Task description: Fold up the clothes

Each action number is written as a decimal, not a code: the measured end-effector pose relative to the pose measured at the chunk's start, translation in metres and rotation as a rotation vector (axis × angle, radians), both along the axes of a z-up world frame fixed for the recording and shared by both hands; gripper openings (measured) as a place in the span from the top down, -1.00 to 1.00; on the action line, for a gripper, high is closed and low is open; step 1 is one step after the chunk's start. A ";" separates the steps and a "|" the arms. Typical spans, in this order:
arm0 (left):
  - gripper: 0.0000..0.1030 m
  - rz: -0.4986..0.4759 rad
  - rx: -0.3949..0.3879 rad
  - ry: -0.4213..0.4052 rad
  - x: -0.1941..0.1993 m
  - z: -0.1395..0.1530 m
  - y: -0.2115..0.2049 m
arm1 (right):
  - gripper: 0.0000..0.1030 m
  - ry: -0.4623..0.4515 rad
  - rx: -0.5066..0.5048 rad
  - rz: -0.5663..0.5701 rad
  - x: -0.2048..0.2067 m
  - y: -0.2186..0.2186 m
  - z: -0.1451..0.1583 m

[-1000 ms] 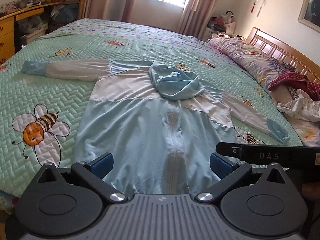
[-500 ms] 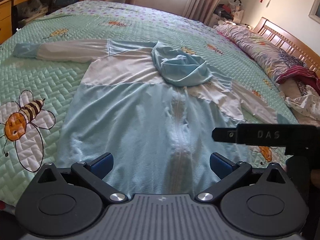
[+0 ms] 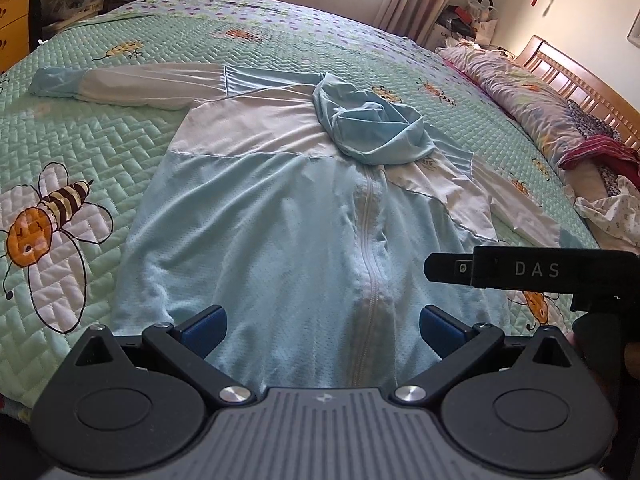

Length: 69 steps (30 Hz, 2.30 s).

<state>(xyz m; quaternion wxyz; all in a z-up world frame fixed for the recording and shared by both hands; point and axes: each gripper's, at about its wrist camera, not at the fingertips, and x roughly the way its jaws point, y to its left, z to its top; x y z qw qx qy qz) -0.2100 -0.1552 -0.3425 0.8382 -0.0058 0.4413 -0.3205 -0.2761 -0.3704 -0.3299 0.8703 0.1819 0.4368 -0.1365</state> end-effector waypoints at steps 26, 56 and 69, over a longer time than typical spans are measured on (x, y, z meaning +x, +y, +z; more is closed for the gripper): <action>-0.98 0.613 -0.775 0.135 0.294 -0.046 0.189 | -0.66 -0.223 0.260 -0.002 -0.021 -0.031 -0.035; 0.91 0.712 -0.686 0.151 0.491 -0.110 0.178 | -0.66 -0.167 0.252 -0.009 0.037 -0.042 -0.068; 0.95 0.621 -0.510 -0.145 0.471 -0.029 0.134 | -0.66 -0.174 0.271 -0.033 0.030 -0.050 -0.067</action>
